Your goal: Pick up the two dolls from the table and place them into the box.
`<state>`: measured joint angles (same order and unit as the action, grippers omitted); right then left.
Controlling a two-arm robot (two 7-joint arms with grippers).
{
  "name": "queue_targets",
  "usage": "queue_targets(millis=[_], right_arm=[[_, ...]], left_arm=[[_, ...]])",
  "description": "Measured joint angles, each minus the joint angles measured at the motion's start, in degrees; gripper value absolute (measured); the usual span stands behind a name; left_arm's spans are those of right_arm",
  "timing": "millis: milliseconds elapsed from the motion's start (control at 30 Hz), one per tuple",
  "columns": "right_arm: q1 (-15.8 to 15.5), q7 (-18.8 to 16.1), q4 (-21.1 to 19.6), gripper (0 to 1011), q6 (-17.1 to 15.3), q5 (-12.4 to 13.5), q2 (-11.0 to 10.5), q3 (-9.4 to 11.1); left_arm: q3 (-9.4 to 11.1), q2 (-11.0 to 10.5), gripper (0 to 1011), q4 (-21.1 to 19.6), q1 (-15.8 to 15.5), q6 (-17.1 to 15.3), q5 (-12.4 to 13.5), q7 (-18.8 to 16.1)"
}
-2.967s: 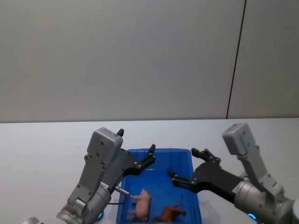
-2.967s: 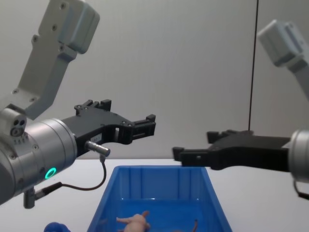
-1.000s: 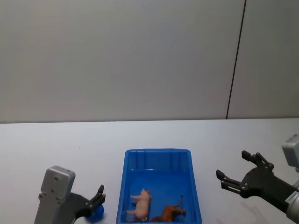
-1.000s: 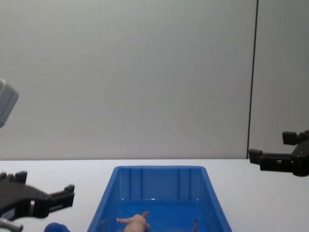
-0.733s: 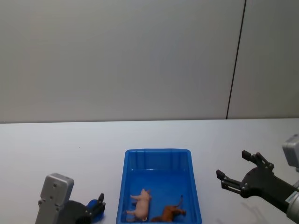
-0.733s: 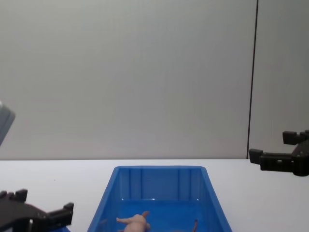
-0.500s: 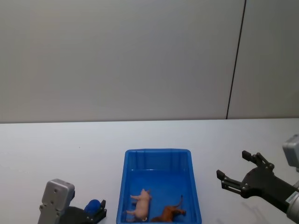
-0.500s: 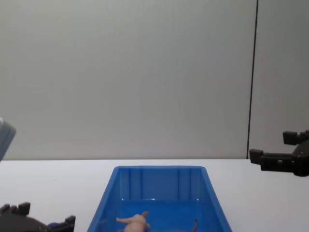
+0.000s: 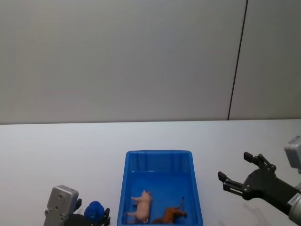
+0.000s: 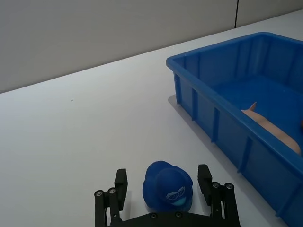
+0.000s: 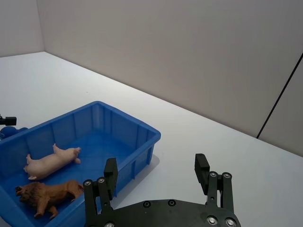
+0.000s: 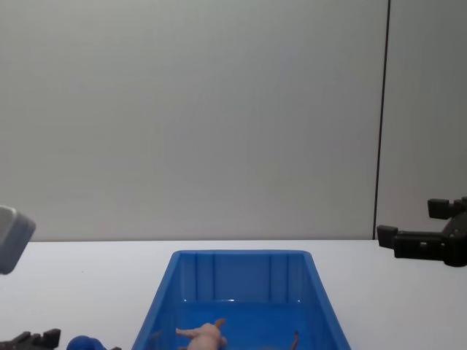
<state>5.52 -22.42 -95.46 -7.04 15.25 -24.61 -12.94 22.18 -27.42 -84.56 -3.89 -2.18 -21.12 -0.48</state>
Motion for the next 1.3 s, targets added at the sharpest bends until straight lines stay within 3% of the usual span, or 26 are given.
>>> queue_targets(millis=[467,867,1300], right_arm=[[0.0,0.0,0.0,1001,-0.01,0.0,0.0,0.0],[0.0,0.0,0.0,1001,0.0,0.0,0.0,0.0],[0.01,0.0,0.0,1001,0.0,0.0,0.0,0.0]], left_arm=[[-0.23,1.43,565,3.13,-1.76,-0.3,0.9,2.51],[-0.89,1.79,485,2.04,-2.97,0.05,2.42,3.24],[-1.17,3.42,404,-1.61,-6.43,1.21,8.08,5.8]])
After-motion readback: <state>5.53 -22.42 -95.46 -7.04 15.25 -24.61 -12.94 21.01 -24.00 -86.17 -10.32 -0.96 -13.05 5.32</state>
